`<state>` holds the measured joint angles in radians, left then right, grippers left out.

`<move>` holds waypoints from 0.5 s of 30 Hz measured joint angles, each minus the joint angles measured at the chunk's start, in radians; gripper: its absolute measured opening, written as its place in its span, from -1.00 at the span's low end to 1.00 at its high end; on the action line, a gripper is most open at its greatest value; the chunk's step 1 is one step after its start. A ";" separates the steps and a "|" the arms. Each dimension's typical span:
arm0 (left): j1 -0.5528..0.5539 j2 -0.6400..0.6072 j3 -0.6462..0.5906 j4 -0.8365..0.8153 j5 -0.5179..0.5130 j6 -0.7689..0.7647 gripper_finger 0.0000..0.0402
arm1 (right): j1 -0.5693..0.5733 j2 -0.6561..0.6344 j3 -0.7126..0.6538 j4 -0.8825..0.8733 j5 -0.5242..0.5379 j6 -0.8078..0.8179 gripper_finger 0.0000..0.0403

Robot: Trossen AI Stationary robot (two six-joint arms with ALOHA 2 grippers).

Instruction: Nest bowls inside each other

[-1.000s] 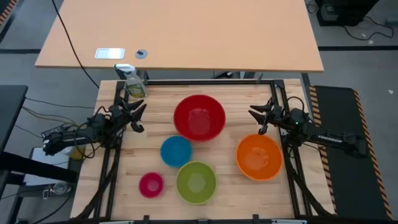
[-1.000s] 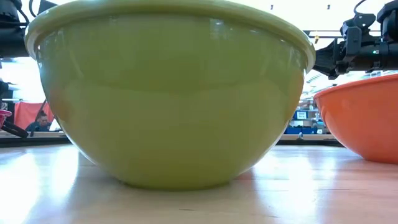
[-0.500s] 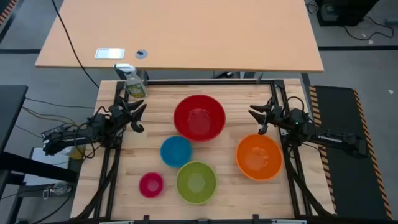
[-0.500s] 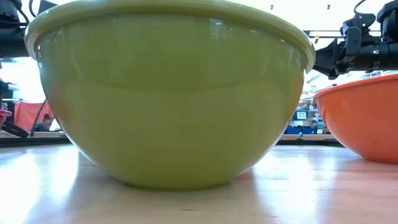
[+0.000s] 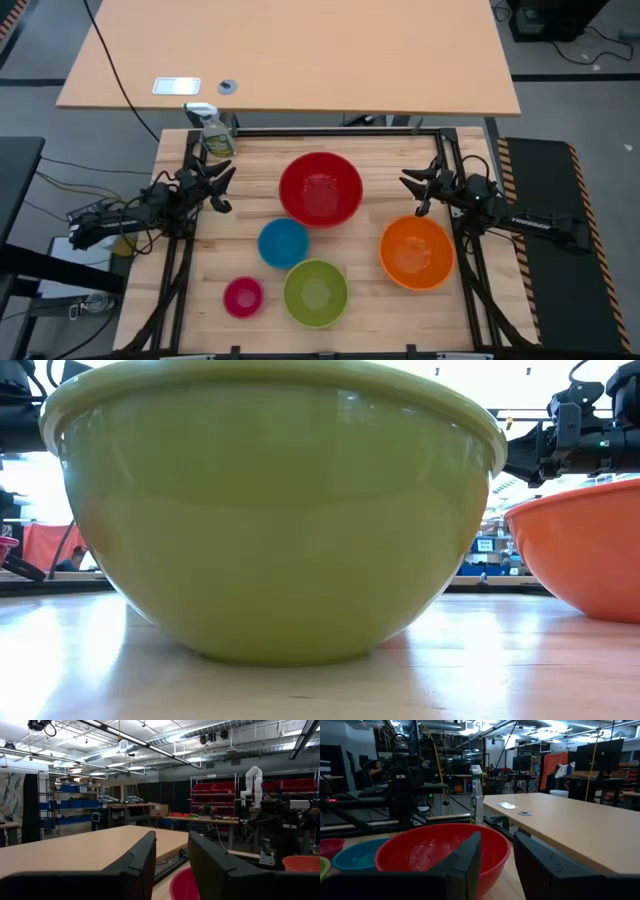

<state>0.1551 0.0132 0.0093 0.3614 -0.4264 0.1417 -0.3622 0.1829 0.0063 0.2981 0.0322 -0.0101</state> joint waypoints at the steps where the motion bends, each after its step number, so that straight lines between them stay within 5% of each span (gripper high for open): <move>1: 0.000 0.000 0.000 0.000 0.000 0.000 -0.42 | 0.000 0.000 0.000 0.000 0.000 0.000 -0.40; 11: 0.000 0.000 0.000 0.013 0.000 -0.002 -0.42 | 0.000 0.000 0.000 0.000 0.000 0.000 -0.40; 15: 0.000 0.000 0.000 0.112 0.001 -0.204 -0.42 | 0.000 0.000 0.000 0.000 0.000 0.000 -0.40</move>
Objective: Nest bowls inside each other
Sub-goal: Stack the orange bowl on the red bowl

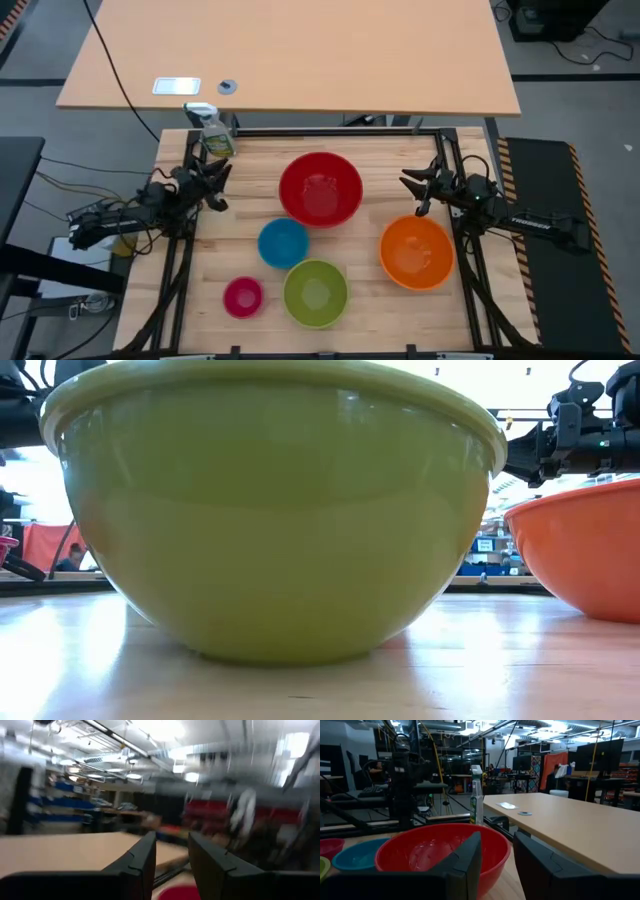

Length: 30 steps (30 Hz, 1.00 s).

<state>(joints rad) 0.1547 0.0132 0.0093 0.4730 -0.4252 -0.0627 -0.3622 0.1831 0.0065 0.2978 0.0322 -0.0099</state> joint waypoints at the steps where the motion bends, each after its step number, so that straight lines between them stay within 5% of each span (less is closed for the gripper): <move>1: 0.000 0.000 0.000 0.029 0.000 -0.086 -0.42 | 0.000 0.000 0.000 0.000 0.000 0.000 -0.40; 5: 0.000 0.000 0.000 0.091 0.000 -0.409 -0.42 | 0.000 0.000 0.000 0.000 0.000 0.000 -0.40; 19: 0.000 -0.001 0.000 0.198 0.003 -0.642 -0.42 | 0.000 0.000 0.000 0.060 0.000 0.003 -0.40; 30: 0.000 0.000 0.000 0.220 0.002 -0.694 -0.42 | 0.000 0.000 0.000 0.378 0.103 0.553 -0.40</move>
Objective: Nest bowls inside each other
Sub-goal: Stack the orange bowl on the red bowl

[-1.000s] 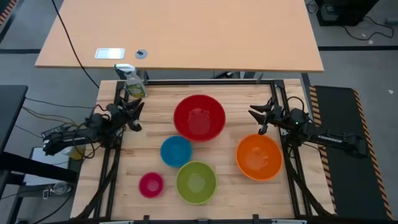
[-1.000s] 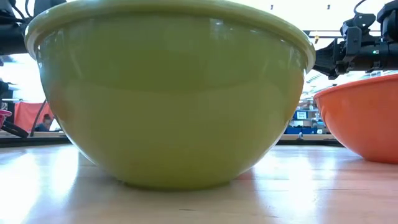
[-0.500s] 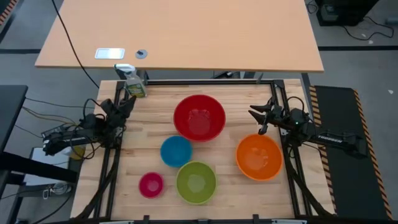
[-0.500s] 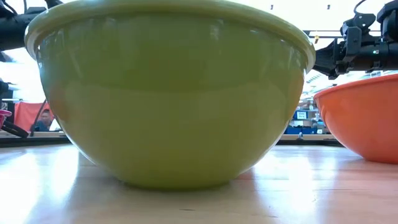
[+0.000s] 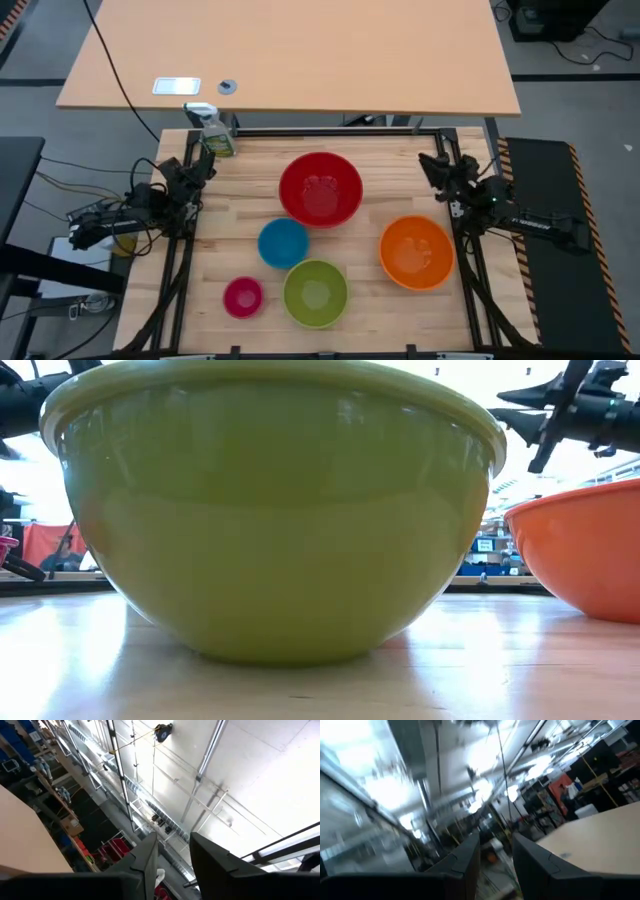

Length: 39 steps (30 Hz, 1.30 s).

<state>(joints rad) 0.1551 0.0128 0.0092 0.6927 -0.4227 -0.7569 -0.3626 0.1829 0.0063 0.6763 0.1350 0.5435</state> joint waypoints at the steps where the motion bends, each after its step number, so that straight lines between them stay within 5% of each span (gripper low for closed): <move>1: 0.000 0.000 0.000 0.000 0.000 0.000 -0.42 | 0.000 0.000 0.000 0.020 0.002 0.023 -0.40; 13: 0.000 0.001 0.000 -0.002 -0.056 0.013 -0.42 | 0.000 0.006 0.026 0.126 0.020 0.399 -0.40; 17: -0.007 0.042 0.069 -0.209 -0.020 -0.011 -0.42 | 0.026 0.057 0.196 -0.313 -0.102 0.404 -0.42; 21: -0.008 0.146 0.211 -0.478 -0.018 0.010 -0.42 | 0.062 0.187 0.412 -0.781 -0.103 0.344 -0.47; 27: -0.008 0.331 0.423 -0.805 -0.004 0.065 -0.42 | 0.081 0.351 0.625 -1.041 -0.212 0.179 -0.51; 31: -0.008 0.448 0.524 -0.971 0.119 0.099 -0.42 | 0.091 0.436 0.705 -1.220 -0.340 0.093 -0.51; 39: -0.008 0.643 0.692 -1.206 0.152 0.163 -0.15 | 0.158 0.623 0.813 -1.733 -0.357 -0.027 -0.51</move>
<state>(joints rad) 0.1467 0.6557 0.7012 -0.5130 -0.2707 -0.5936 -0.2043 0.8058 0.8194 -1.0570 -0.2218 0.5165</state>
